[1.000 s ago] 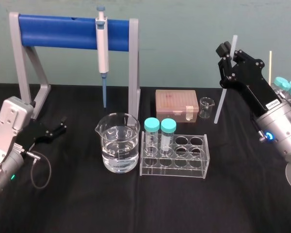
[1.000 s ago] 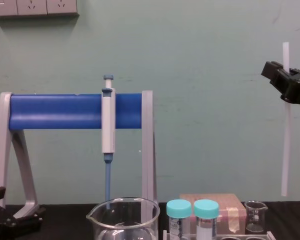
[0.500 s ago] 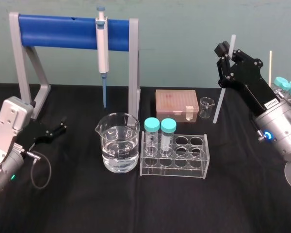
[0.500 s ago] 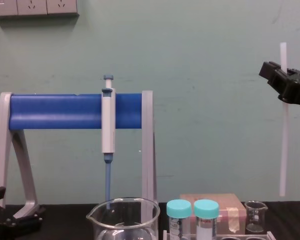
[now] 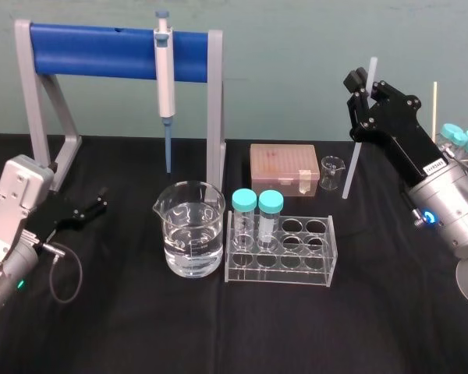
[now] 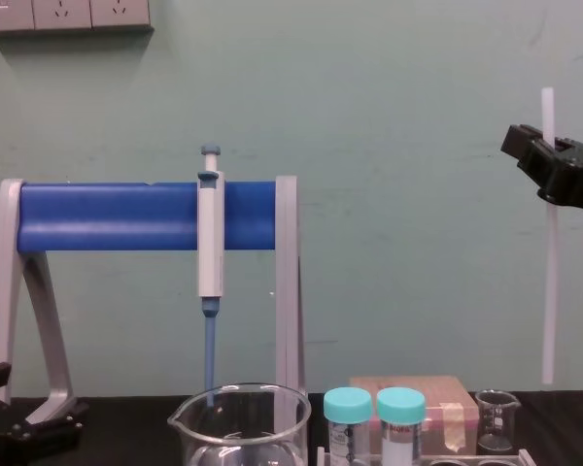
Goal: Pick up the stirring rod with one hand, then place it down.
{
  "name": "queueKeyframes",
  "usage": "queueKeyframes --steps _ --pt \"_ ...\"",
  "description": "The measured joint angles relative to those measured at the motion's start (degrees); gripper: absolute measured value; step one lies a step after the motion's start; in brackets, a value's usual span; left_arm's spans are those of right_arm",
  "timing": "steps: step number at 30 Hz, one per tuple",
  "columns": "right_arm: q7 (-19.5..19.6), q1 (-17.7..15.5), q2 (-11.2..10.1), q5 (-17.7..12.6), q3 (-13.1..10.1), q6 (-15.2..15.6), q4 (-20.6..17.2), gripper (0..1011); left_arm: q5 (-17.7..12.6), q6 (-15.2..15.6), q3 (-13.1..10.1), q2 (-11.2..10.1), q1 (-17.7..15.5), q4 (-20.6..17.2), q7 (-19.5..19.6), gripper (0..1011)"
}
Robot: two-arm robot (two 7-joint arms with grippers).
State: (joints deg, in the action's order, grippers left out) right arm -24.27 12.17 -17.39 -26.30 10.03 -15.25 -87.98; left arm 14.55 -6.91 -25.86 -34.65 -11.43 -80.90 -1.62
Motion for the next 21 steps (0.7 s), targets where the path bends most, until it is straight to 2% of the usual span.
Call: queueKeyframes --steps 21 --pt "-0.1 0.1 0.0 0.0 0.2 0.1 0.5 66 0.0 0.0 0.0 0.0 0.0 0.0 0.0 1000"
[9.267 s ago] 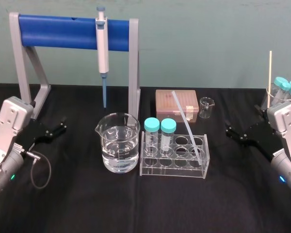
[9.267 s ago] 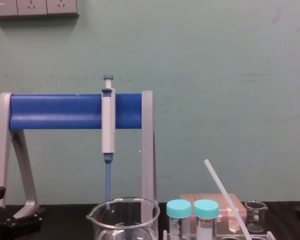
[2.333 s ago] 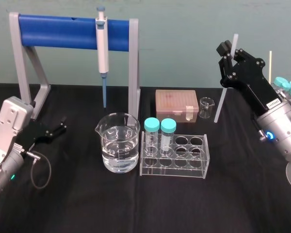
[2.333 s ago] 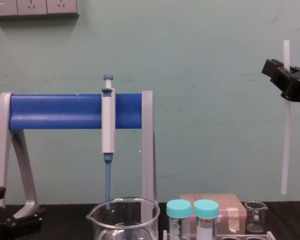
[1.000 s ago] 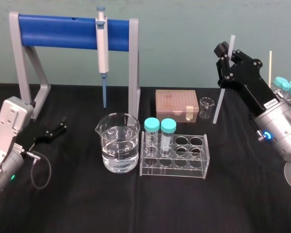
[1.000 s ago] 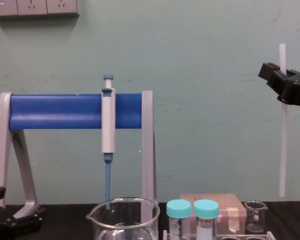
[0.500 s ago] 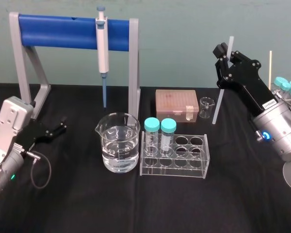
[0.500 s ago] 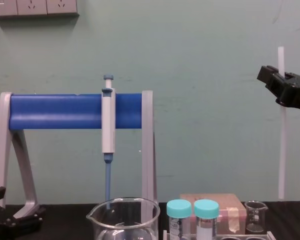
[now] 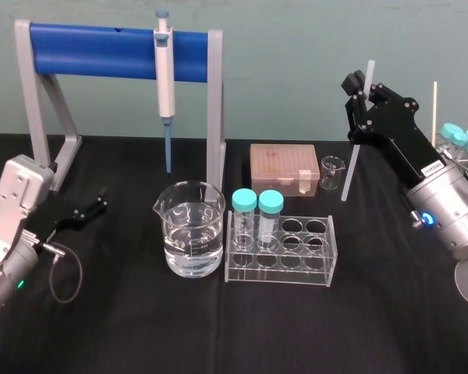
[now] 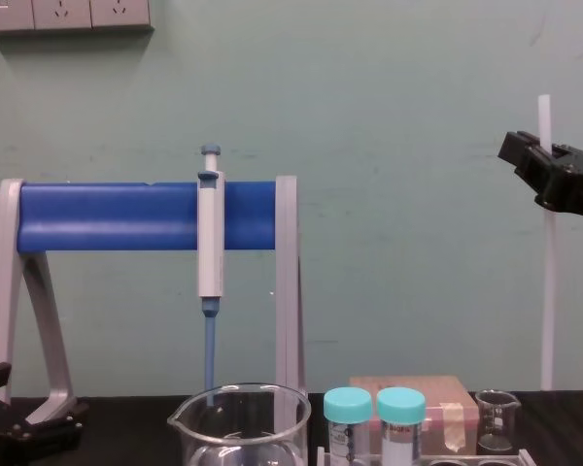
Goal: Pick up the stirring rod with one hand, then place it down.
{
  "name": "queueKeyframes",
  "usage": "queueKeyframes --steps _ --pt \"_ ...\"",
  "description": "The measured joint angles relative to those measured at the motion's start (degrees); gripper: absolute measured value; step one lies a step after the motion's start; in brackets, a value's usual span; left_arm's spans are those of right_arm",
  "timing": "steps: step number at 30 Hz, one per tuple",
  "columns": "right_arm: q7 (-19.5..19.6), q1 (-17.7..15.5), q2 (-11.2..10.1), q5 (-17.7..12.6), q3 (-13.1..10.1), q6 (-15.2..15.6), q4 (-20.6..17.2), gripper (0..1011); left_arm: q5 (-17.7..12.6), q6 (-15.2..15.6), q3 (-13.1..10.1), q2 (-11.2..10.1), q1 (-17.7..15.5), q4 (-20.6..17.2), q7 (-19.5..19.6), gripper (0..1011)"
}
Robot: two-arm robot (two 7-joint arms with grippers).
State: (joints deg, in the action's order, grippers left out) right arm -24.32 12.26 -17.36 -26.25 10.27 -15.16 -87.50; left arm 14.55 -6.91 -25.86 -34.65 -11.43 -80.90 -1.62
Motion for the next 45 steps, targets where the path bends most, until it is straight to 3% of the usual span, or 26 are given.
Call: queueKeyframes --steps 32,39,45 --pt "-0.4 -0.7 -0.5 -0.4 0.0 0.2 -1.1 66 0.0 0.0 0.0 0.0 0.0 0.0 0.0 1000" --pt "-4.8 -0.1 -1.3 -4.1 0.7 0.5 0.4 66 0.0 0.0 0.0 0.0 0.0 0.0 0.0 1000" --pt "-8.6 1.2 -2.1 -6.7 2.6 0.2 3.2 66 0.0 0.0 0.0 0.0 0.0 0.0 0.0 1000"
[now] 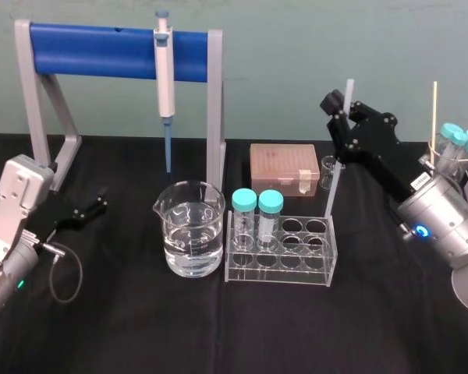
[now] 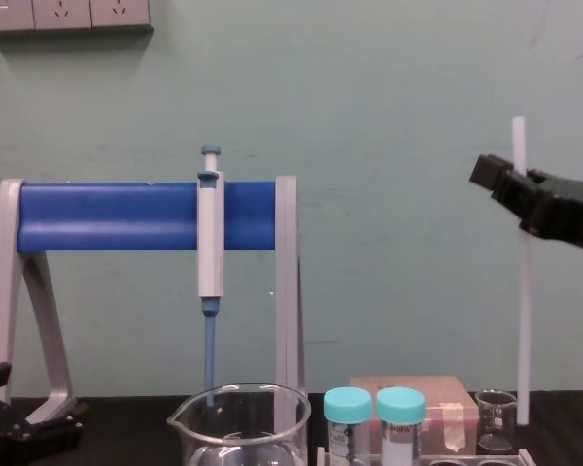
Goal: Pick up the stirring rod with one hand, then place it down.
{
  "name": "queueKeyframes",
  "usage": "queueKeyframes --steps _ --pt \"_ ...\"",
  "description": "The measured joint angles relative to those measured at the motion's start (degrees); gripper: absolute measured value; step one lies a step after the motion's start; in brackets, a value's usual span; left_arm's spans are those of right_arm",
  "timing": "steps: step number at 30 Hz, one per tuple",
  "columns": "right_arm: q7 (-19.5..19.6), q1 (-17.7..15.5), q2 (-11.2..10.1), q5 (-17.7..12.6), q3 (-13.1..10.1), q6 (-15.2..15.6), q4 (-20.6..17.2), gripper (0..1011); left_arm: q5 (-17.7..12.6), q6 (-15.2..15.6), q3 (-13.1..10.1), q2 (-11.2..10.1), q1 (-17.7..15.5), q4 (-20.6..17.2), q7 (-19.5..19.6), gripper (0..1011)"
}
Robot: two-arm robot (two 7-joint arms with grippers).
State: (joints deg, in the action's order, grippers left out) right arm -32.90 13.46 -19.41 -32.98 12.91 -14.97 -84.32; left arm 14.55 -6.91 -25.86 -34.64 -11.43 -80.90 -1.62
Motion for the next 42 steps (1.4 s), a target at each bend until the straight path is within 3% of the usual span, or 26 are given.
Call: queueKeyframes --steps 12,30,42 --pt "0.6 2.7 0.8 2.6 2.5 -2.4 6.4 66 0.0 0.0 0.0 0.0 0.0 0.0 0.0 1000" --pt "1.6 6.1 4.0 5.1 3.1 -5.2 13.5 66 0.0 0.0 0.0 0.0 0.0 0.0 0.0 1000" --pt "1.4 7.2 5.0 6.3 3.6 -5.2 16.3 66 0.0 0.0 0.0 0.0 0.0 0.0 0.0 1000"
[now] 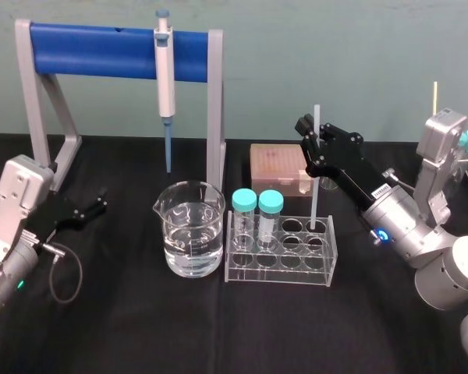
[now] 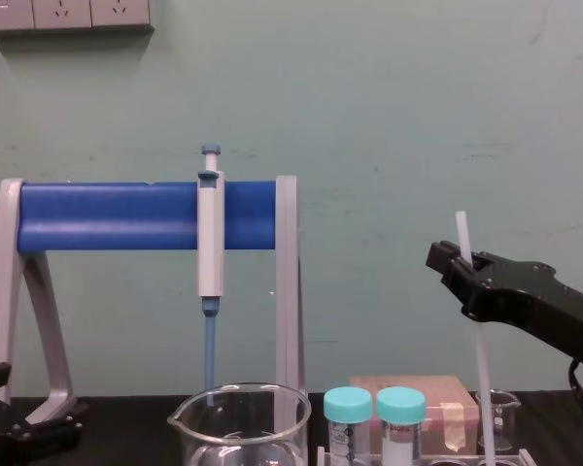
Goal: Pick up the stirring rod with one hand, then place it down.
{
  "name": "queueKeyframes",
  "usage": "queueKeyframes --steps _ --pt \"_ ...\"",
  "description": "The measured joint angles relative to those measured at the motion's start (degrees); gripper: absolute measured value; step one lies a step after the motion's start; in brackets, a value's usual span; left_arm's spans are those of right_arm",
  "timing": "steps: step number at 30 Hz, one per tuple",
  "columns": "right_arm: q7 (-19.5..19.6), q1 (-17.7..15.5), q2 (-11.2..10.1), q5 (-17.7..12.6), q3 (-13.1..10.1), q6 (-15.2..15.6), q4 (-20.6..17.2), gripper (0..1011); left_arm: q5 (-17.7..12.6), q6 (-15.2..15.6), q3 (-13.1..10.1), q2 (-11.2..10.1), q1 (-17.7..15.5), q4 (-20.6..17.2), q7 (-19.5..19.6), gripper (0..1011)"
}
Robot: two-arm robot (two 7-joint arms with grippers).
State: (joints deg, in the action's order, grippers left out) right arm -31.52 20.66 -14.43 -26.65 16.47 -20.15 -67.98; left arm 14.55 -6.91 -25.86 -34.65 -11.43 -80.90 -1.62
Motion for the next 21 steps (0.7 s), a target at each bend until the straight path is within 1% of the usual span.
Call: queueKeyframes --steps 21 --pt "0.4 -0.7 0.0 1.5 0.4 1.4 1.1 66 0.0 0.0 0.0 0.0 0.0 0.0 0.0 1000"
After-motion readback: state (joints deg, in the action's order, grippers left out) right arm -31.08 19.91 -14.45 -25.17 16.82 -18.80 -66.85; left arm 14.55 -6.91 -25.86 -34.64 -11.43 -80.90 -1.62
